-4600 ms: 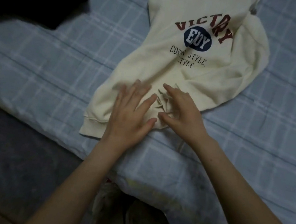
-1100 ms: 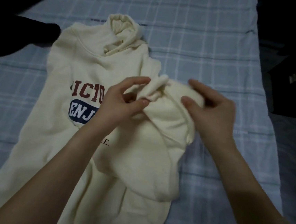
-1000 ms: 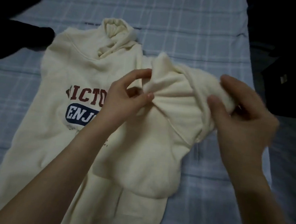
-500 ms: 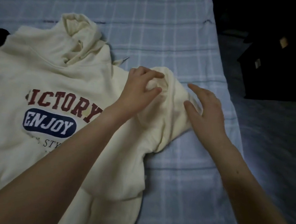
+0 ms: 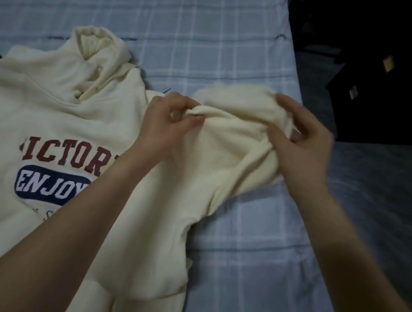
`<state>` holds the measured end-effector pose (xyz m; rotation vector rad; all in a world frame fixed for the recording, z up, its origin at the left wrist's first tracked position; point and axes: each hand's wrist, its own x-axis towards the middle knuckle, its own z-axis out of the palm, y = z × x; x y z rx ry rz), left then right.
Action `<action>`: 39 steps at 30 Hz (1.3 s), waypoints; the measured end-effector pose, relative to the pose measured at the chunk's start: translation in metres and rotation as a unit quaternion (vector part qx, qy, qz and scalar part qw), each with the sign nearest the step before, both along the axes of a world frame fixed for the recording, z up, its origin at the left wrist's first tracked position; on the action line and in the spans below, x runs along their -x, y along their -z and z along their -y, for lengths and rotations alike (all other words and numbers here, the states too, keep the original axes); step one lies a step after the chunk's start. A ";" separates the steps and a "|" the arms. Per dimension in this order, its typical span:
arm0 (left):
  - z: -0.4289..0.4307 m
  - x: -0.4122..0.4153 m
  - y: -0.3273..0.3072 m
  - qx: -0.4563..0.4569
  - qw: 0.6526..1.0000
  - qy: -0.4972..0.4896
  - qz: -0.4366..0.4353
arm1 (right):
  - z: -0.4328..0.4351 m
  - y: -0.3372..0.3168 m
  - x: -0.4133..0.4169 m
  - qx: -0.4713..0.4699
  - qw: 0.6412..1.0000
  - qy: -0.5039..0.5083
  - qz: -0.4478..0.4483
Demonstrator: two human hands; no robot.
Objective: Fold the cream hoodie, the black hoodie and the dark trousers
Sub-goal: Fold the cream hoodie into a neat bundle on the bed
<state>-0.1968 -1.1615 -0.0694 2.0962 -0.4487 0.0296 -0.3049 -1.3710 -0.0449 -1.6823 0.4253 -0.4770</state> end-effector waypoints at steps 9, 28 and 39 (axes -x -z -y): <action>0.024 0.000 0.022 -0.327 0.940 0.095 -0.033 | 0.050 0.051 0.063 -0.035 0.980 0.061 -0.186; 0.120 0.005 -0.001 -0.079 0.941 0.311 -0.104 | 0.037 0.036 0.093 -0.167 0.969 0.147 -0.111; 0.163 -0.003 0.041 -0.388 0.870 0.304 0.015 | 0.033 0.064 0.116 -0.219 0.925 0.288 -0.113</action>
